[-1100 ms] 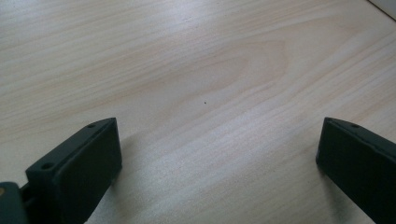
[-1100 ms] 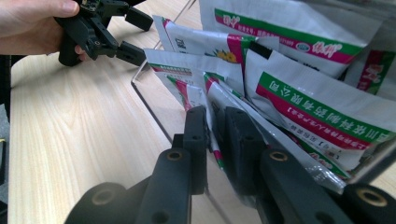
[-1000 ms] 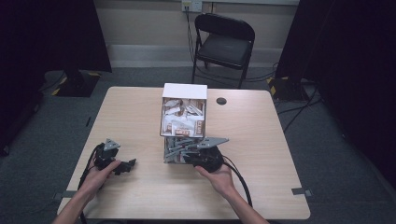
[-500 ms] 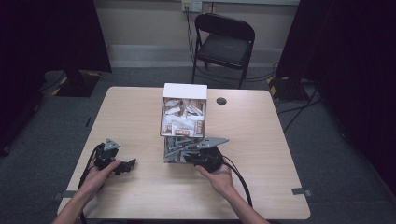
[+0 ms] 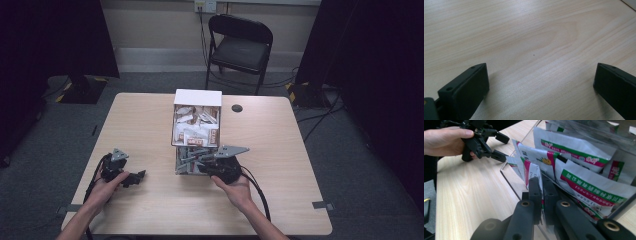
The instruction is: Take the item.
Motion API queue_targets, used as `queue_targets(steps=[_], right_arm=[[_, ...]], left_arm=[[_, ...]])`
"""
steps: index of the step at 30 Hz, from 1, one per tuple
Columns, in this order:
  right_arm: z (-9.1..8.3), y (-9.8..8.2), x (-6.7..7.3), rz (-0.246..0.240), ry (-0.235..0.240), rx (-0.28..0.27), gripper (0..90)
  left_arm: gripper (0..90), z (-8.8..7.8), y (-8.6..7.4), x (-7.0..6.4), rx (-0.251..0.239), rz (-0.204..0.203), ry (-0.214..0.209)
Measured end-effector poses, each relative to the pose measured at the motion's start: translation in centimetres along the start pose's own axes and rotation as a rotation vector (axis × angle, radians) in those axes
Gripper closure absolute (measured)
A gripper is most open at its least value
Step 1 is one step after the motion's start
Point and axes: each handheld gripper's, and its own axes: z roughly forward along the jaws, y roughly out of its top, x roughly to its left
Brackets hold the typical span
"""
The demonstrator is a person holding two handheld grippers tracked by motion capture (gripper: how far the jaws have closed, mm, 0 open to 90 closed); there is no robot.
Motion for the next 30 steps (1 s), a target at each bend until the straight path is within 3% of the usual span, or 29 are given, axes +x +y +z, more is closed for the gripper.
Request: queue_targets(steps=[30], right_arm=[[-1.8,0.8,0.6,0.004,0.023,-0.051,88.2]], left_arm=[[0.0,0.0,0.0,0.0,0.000,-0.003,-0.003]])
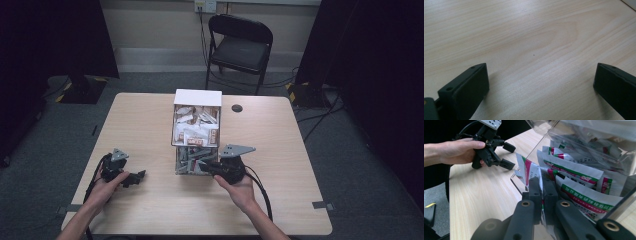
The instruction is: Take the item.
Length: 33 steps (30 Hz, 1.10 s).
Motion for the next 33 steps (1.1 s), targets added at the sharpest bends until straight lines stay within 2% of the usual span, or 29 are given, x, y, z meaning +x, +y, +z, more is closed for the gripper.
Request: queue_targets(steps=[33], right_arm=[[-2.2,0.9,0.9,0.003,0.008,-0.053,88.2]], left_arm=[[0.0,0.0,0.0,0.0,0.000,0.001,0.003]])
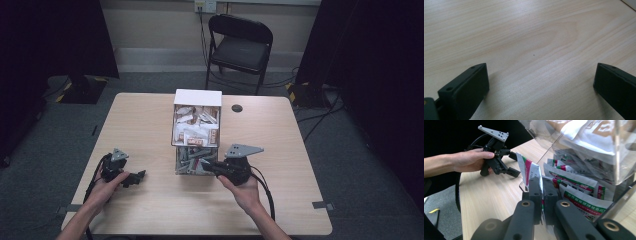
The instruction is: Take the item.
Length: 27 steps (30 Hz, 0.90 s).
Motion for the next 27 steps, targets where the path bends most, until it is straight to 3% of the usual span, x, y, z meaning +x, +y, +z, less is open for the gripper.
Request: queue_targets(steps=[27], right_arm=[[-3.0,0.3,-0.6,0.015,-0.039,-0.048,88.2]], left_arm=[[0.0,0.0,0.0,0.0,-0.004,-0.007,-0.003]])
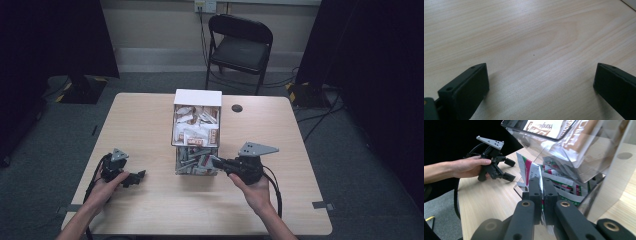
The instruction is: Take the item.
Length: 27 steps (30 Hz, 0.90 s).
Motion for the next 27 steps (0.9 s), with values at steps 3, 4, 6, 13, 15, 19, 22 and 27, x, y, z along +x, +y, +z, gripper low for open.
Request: queue_targets(steps=[3,4,6,13,15,19,22,27], right_arm=[[-0.3,0.1,-0.2,0.000,-0.007,-0.006,88.3],[-0.4,0.1,-0.2,0.000,-0.008,-0.008,88.3],[-0.5,0.2,-0.3,0.000,-0.010,-0.008,88.2],[-1.2,0.3,-0.9,0.005,-0.032,-0.014,88.3],[-1.4,0.3,-1.1,0.009,-0.037,-0.018,88.2],[-1.7,0.3,-1.4,0.008,-0.045,-0.021,88.3],[-2.1,0.4,-1.7,0.014,-0.055,-0.026,88.3],[-2.8,0.5,-2.4,0.022,-0.074,-0.037,88.3]], left_arm=[[0.0,0.0,0.0,0.0,0.004,0.005,0.000],[0.0,0.0,0.0,0.0,0.004,0.005,0.000],[0.0,0.0,0.0,0.0,0.005,0.005,-0.001],[0.0,0.0,0.0,0.0,0.004,0.005,0.000],[0.0,0.0,0.0,0.0,0.004,0.004,-0.001],[0.0,0.0,0.0,0.0,0.002,0.005,0.000],[0.0,0.0,0.0,0.0,-0.001,0.000,0.001],[0.0,0.0,0.0,0.0,0.004,0.005,-0.001]])
